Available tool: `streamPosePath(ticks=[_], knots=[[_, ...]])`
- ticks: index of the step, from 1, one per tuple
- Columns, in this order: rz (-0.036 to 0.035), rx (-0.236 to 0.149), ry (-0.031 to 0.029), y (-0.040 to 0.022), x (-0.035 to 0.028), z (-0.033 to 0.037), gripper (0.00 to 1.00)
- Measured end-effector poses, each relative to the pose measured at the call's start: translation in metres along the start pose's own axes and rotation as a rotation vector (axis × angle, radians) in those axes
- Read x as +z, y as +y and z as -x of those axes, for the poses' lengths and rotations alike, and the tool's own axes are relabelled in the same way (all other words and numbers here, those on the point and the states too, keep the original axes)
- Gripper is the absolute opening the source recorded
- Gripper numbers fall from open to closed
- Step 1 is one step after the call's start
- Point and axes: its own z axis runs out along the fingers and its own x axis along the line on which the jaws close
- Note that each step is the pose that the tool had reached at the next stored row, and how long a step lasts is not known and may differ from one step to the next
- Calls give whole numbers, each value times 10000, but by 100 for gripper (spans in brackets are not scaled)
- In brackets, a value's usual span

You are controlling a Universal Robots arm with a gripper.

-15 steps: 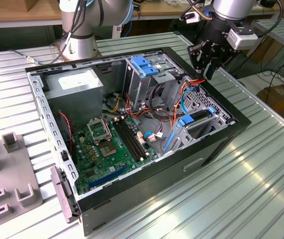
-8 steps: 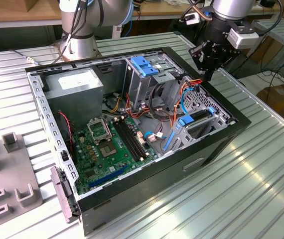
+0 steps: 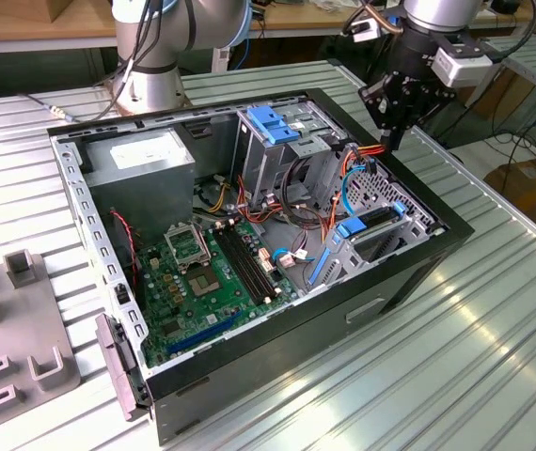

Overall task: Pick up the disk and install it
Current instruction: 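Insert the first disk wire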

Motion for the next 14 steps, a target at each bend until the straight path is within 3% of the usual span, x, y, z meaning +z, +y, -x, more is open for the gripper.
streamPosePath(ticks=[9,14], knots=[[116,653,16,0,0,0,17],[163,695,33,16,0,2,17]])
